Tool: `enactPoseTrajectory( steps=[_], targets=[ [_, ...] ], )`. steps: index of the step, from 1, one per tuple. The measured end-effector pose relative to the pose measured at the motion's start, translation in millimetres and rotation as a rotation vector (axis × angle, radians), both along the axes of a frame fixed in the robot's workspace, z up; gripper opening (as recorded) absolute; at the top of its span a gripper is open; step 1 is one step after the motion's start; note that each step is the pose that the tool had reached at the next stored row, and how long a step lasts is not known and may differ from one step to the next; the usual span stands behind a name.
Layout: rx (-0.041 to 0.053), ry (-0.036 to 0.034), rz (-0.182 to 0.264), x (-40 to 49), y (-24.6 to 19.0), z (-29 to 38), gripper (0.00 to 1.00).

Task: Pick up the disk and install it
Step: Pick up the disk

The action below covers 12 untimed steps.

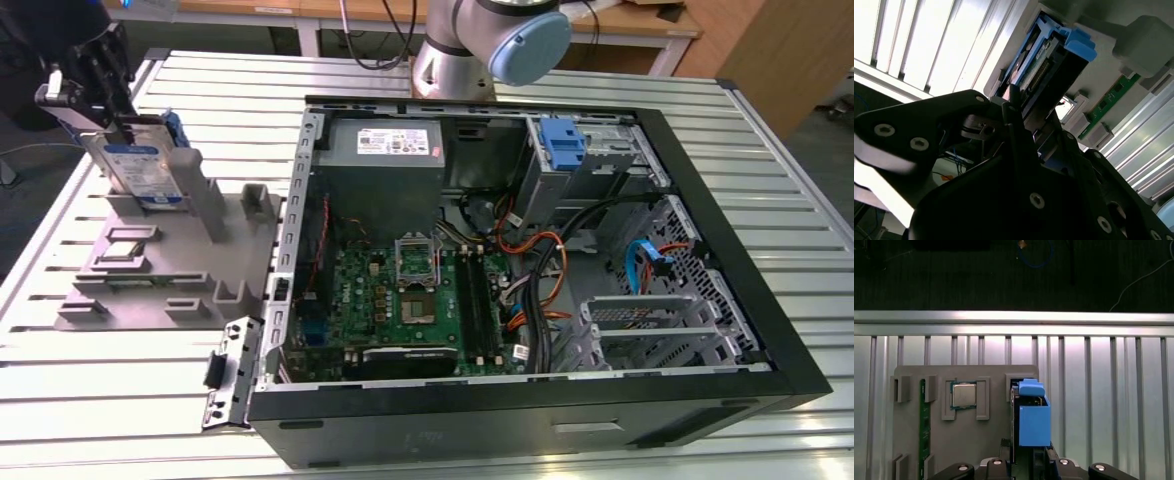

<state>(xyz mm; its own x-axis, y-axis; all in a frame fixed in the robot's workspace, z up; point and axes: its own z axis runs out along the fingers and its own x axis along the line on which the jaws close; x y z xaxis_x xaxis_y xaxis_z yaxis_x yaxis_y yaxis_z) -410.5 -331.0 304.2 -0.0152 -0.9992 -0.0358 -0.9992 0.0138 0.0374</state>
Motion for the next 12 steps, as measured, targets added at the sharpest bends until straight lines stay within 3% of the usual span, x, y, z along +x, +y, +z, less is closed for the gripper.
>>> enactPoseTrajectory(
  steps=[12],
  targets=[
    [-0.003, -0.0001, -0.035, 0.0, -0.1, -0.7, 0.35]
  ],
)
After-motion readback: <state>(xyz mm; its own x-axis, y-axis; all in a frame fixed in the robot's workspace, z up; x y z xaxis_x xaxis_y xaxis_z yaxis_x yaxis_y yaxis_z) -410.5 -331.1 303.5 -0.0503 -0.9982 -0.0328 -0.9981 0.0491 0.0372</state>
